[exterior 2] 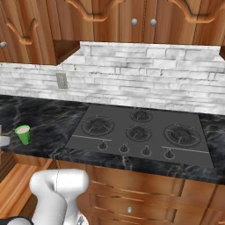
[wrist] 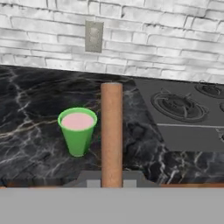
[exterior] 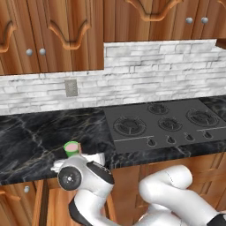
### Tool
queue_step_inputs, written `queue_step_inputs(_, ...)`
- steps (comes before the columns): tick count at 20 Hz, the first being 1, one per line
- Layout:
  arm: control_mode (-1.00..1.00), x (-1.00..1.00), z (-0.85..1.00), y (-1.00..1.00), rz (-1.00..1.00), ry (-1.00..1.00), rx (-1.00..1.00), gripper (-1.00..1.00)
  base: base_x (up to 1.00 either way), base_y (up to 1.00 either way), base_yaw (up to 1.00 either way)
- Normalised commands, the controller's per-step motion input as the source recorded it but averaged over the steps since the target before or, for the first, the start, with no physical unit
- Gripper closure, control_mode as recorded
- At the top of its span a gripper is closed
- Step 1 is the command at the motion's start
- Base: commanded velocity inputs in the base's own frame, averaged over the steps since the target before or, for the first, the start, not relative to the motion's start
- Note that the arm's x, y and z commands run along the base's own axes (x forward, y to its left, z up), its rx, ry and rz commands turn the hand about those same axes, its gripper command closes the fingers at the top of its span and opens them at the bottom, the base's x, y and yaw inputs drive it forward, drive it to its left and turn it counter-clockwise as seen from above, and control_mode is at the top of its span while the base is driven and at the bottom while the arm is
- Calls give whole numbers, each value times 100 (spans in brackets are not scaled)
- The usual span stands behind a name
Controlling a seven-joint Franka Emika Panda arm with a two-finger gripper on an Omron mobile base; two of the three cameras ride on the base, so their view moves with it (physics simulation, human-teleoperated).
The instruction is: Pick up the straw from the left drawer and put it inside the smoothie cup.
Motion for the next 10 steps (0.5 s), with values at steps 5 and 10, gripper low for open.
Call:
queue_step_inputs(5,-100,27,68,-22,-4,-11,-2,100,0,0,0)
queue_step_inputs(10,-100,29,48,-15,0,-3,-1,100,0,0,0)
